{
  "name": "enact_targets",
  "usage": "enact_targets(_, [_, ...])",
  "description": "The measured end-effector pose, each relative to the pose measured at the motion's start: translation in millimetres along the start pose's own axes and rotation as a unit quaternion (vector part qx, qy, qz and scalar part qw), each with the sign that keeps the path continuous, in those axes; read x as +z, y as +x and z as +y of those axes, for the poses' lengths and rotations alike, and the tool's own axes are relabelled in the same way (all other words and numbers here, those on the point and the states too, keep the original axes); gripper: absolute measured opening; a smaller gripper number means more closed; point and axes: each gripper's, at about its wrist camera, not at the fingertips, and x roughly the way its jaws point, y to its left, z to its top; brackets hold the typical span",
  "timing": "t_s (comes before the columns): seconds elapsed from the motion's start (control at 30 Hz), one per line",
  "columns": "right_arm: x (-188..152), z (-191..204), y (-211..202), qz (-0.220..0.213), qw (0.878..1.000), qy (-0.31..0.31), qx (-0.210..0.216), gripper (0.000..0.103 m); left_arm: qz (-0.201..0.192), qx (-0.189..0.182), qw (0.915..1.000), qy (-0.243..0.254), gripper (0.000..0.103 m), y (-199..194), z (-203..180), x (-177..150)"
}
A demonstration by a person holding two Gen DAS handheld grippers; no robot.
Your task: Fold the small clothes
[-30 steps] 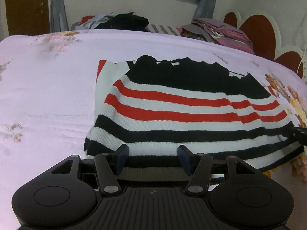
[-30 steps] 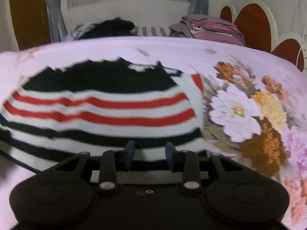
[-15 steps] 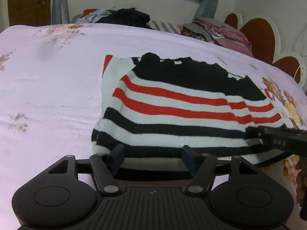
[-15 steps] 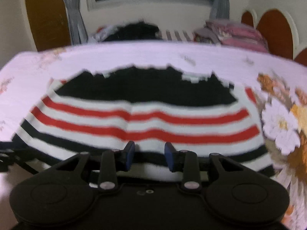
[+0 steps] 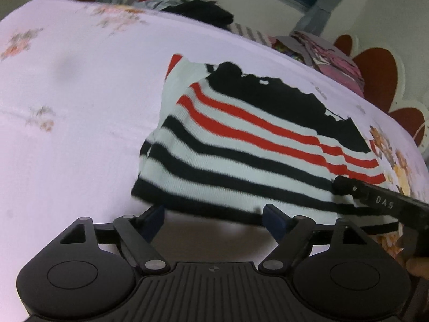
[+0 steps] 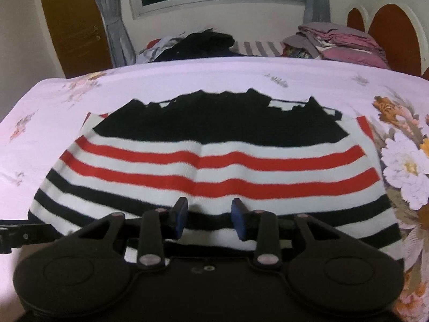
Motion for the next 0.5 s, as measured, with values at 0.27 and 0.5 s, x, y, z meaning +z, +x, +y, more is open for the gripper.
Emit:
enact_targets(0.27, [-3, -12, -12, -0.002, 1.000, 0.001, 0.019, 0.038, 0.016, -0.013, 0.9960, -0.088, 0.081, 9, 8, -14])
enact_targets(0.5, [-2, -18, -17, -0.006, 1.000, -0.005, 0.024, 0.039, -0.008, -0.033, 0.9918, -0.124, 0.085, 28, 7, -7])
